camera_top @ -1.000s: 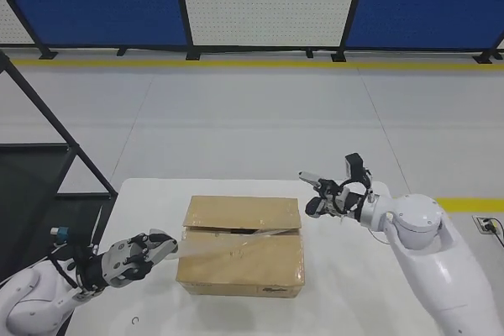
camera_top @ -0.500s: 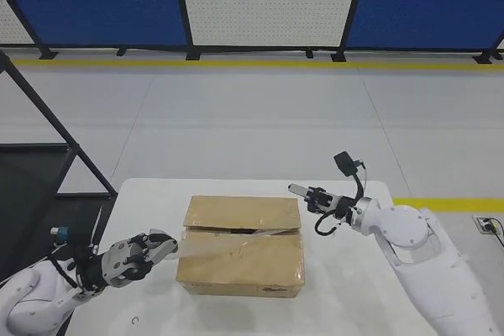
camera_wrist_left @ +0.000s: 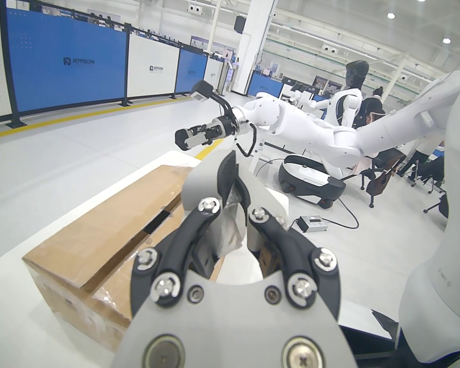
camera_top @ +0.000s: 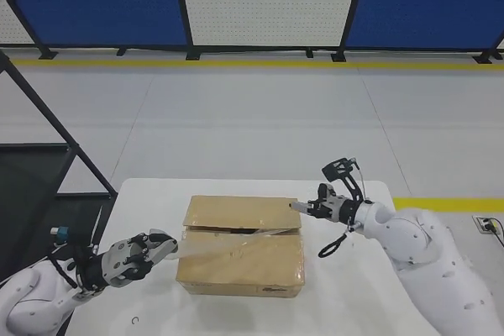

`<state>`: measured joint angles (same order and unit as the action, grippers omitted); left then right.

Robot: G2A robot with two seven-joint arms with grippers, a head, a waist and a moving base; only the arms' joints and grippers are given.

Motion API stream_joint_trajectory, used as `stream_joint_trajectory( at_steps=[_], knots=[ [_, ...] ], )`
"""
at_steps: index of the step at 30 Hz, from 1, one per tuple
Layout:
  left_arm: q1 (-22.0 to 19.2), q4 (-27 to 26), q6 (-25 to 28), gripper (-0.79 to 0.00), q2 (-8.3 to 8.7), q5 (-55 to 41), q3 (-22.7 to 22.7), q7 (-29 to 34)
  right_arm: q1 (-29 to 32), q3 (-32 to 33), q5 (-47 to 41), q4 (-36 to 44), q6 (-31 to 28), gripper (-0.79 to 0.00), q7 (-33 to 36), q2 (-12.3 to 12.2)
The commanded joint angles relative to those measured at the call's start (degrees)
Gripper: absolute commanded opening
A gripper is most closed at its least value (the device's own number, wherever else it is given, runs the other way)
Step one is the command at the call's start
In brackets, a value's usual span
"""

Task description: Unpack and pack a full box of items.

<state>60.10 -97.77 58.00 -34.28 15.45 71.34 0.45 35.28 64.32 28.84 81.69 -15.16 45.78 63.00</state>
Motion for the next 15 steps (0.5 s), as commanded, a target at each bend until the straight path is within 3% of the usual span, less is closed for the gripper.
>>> stream_joint_trajectory(
  at_steps=[1, 2, 3, 10, 15],
  knots=[
    [0.0, 0.0, 0.0, -0.785, 0.0, 0.0, 0.0, 0.0, -0.41, -0.3, -0.14, -0.09, -0.42, -0.037, 1.9, -0.01],
    [0.0, 0.0, 0.0, -0.785, 0.0, 0.0, 0.0, 0.0, -0.66, -0.64, -0.08, -0.14, -0.55, -0.08, 2.58, 0.03],
    [0.0, 0.0, 0.0, -0.785, 0.0, 0.0, 0.0, 0.0, -0.85, -1.03, -0.17, -0.3, -0.41, -0.191, 2.87, 0.11],
    [0.0, 0.0, 0.0, -0.785, 0.0, 0.0, 0.0, 0.0, -2.78, -4.08, 0.81, -1.88, 0.38, -0.397, 3.86, 0.83],
    [0.0, 0.0, 0.0, -0.785, 0.0, 0.0, 0.0, 0.0, -4.05, -5.3, 1.33, -2.86, 0.25, -0.486, 4.61, 1.16]
  ],
)
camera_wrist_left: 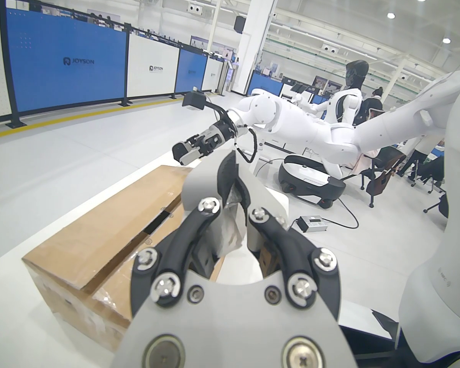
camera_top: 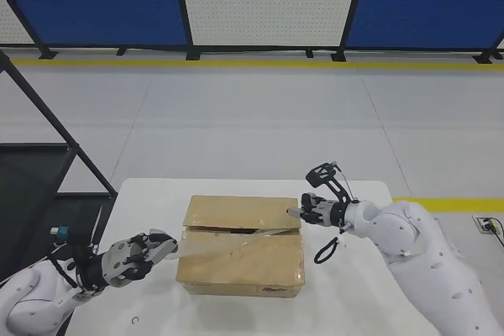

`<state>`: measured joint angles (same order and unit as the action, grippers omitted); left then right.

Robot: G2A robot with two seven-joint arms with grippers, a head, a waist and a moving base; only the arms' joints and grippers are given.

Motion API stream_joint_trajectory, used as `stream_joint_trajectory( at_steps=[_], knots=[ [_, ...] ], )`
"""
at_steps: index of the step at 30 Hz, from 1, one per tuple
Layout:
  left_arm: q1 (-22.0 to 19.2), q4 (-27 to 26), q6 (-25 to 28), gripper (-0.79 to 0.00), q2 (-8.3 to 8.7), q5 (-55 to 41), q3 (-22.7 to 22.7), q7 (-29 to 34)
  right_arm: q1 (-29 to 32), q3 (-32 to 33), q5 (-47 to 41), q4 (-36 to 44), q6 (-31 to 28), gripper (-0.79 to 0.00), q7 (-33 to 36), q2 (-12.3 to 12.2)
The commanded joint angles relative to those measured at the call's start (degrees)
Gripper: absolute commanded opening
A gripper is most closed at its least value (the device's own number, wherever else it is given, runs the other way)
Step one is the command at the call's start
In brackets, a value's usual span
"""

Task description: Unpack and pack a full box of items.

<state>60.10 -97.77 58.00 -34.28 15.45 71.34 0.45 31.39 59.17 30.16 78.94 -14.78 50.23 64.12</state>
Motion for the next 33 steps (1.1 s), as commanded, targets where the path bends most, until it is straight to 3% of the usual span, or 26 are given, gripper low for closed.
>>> stream_joint_trajectory(
  at_steps=[1, 12, 14, 26, 27, 29, 31, 33],
  knots=[
    [0.0, 0.0, 0.0, -0.785, 0.0, 0.0, 0.0, 0.0, -0.35, -0.26, 0.04, -0.27, -0.2, -0.502, 0.24, 0.08],
    [0.0, 0.0, 0.0, -0.785, 0.0, 0.0, 0.0, 0.0, -0.85, -1.02, 0.49, 0.04, -1.45, -0.591, 1.93, 0.18],
    [0.0, 0.0, 0.0, -0.785, 0.0, 0.0, 0.0, 0.0, -0.74, -1.04, 0.75, 0.24, -1.35, -0.785, 2.09, 0.16],
    [0.0, 0.0, 0.0, -0.785, 0.0, 0.0, 0.0, 0.0, 1.26, 0.41, 2.38, 3.35, 0.36, -0.785, 0.39, -0.26],
    [0.0, 0.0, 0.0, -0.785, 0.0, 0.0, 0.0, 0.0, 1.54, 0.54, 2.59, 3.96, 0.64, -0.782, 0.23, -0.3],
    [0.0, 0.0, 0.0, -0.785, 0.0, 0.0, 0.0, 0.0, 1.99, 0.73, 3.46, 5.05, 1.21, -0.526, 0.03, -0.39],
    [0.0, 0.0, 0.0, -0.785, 0.0, 0.0, 0.0, 0.0, 2.29, 0.8, 4.85, 6.23, 1.84, -0.446, 0.01, -0.48],
    [0.0, 0.0, 0.0, -0.785, 0.0, 0.0, 0.0, 0.0, 2.45, 0.81, 6.25, 7.64, 2.2, -0.449, 0.36, -0.58]
  ],
)
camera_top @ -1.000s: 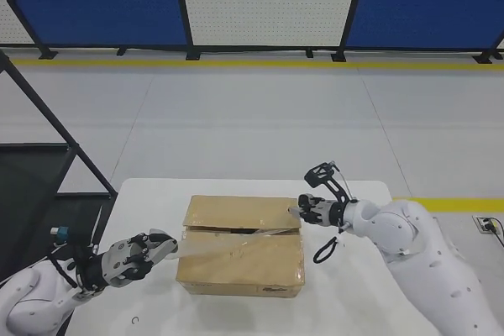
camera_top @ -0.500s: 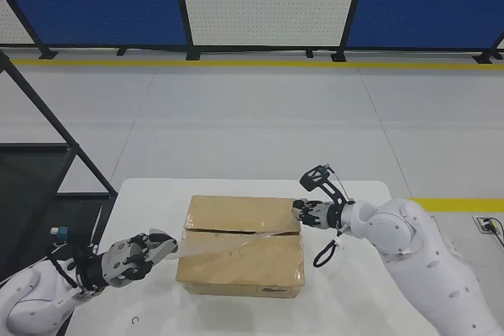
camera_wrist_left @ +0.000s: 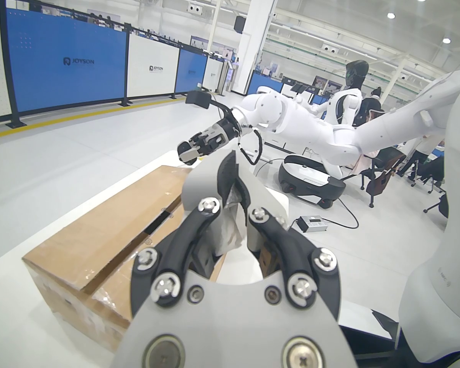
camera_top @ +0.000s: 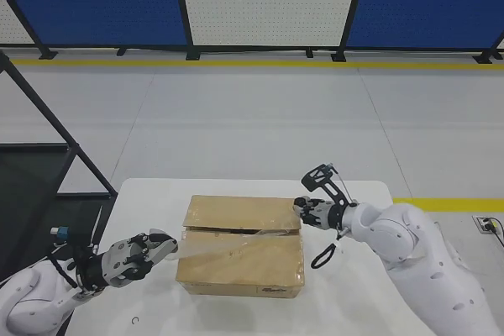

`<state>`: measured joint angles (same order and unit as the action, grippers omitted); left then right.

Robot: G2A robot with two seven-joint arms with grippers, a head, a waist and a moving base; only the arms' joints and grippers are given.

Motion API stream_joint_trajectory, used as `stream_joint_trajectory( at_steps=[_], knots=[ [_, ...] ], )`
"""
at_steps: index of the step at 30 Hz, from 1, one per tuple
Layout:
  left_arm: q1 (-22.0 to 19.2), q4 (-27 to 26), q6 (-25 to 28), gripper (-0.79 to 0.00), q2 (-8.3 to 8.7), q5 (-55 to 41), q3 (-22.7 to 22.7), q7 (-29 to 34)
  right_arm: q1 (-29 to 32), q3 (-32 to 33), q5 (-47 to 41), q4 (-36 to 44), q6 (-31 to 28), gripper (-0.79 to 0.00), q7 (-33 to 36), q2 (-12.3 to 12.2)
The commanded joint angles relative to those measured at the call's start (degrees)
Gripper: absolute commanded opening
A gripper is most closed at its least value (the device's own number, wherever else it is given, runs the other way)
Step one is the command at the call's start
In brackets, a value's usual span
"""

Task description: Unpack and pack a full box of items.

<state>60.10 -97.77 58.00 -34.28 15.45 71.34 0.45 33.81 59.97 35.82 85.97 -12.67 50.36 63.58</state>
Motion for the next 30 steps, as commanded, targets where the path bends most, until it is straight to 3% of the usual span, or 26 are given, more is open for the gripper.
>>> stream_joint_trajectory(
  at_steps=[1, 5, 7, 19, 25, 26, 27, 29, 30],
  knots=[
    [0.0, 0.0, 0.0, -0.785, 0.0, 0.0, 0.0, 0.0, 0.06, 0.05, 1.57, 1.26, 0.38, -0.456, 0.67, -0.12],
    [0.0, 0.0, 0.0, -0.785, 0.0, 0.0, 0.0, 0.0, -1.04, -0.73, 6.55, 3.46, 0.58, -0.428, 5.55, -0.39],
    [0.0, 0.0, 0.0, -0.785, 0.0, 0.0, 0.0, 0.0, -2.06, -1.09, 8.95, 4.15, 2.64, 0.0, 7.28, -0.34],
    [0.0, 0.0, 0.0, -0.785, 0.0, 0.0, 0.0, 0.0, -1.51, -1.85, 10.57, 5.17, 2.18, 0.0, 6.07, -0.27],
    [0.0, 0.0, 0.0, -0.785, 0.0, 0.0, 0.0, 0.0, -7.49, -4.55, 7.11, 1.38, -3.27, 0.0, 13.97, 0.52],
    [0.0, 0.0, 0.0, -0.785, 0.0, 0.0, 0.0, 0.0, -9.08, -5.2, 4.52, -0.56, -4.41, -0.046, 15.91, 0.84],
    [0.0, 0.0, 0.0, -0.785, 0.0, 0.0, 0.0, 0.0, -10.98, -5.57, 2.02, -2.59, -5.21, -0.209, 17.23, 1.18],
    [0.0, 0.0, 0.0, -0.785, 0.0, 0.0, 0.0, 0.0, -14.31, -7.21, -2.37, -7.11, -6.71, -0.4, 20.75, 1.94],
    [0.0, 0.0, 0.0, -0.785, 0.0, 0.0, 0.0, 0.0, -16.14, -7.97, -3.7, -9.32, -6.73, -0.406, 21.7, 2.36]
  ],
)
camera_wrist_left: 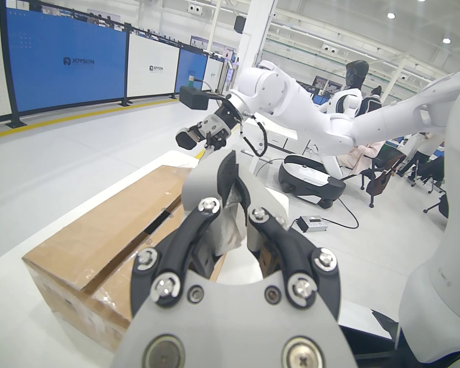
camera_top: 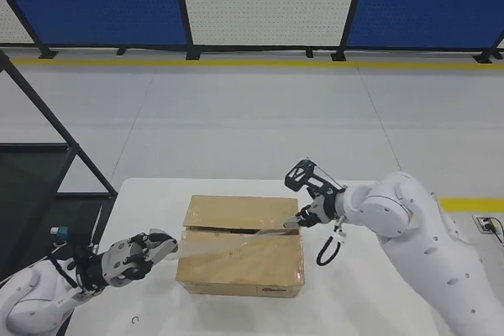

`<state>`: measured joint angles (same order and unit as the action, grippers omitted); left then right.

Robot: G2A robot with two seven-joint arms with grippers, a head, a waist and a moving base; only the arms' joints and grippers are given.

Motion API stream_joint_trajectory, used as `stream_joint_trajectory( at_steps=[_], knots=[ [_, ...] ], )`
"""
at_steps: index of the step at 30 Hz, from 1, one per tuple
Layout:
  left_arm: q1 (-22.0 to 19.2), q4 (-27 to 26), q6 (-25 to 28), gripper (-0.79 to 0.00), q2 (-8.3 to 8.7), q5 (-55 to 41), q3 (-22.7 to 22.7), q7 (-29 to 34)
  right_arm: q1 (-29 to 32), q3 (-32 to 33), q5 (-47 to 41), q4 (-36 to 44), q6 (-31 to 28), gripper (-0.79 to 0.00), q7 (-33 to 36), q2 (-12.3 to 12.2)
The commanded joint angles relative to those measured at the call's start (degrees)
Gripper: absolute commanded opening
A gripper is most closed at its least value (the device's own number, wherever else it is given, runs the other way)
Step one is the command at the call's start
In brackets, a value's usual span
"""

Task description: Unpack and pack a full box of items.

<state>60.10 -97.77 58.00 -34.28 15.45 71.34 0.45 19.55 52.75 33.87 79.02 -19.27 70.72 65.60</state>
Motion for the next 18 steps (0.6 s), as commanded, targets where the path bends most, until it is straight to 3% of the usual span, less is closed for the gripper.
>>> stream_joint_trajectory(
  at_steps=[1, 12, 18],
  knots=[
    [0.0, 0.0, 0.0, -0.785, 0.0, 0.0, 0.0, 0.0, -3.33, -1.8, -2.52, -4.39, 0.21, -0.419, 1.91, 0.81],
    [0.0, 0.0, 0.0, -0.785, 0.0, 0.0, 0.0, 0.0, -12.38, -11.33, -5.92, -17.67, -0.31, -0.496, 4.01, 5.29],
    [0.0, 0.0, 0.0, -0.785, 0.0, 0.0, 0.0, 0.0, -14.65, -13.34, -8.59, -21.69, -1.44, -0.477, 5.56, 6.71]
  ],
)
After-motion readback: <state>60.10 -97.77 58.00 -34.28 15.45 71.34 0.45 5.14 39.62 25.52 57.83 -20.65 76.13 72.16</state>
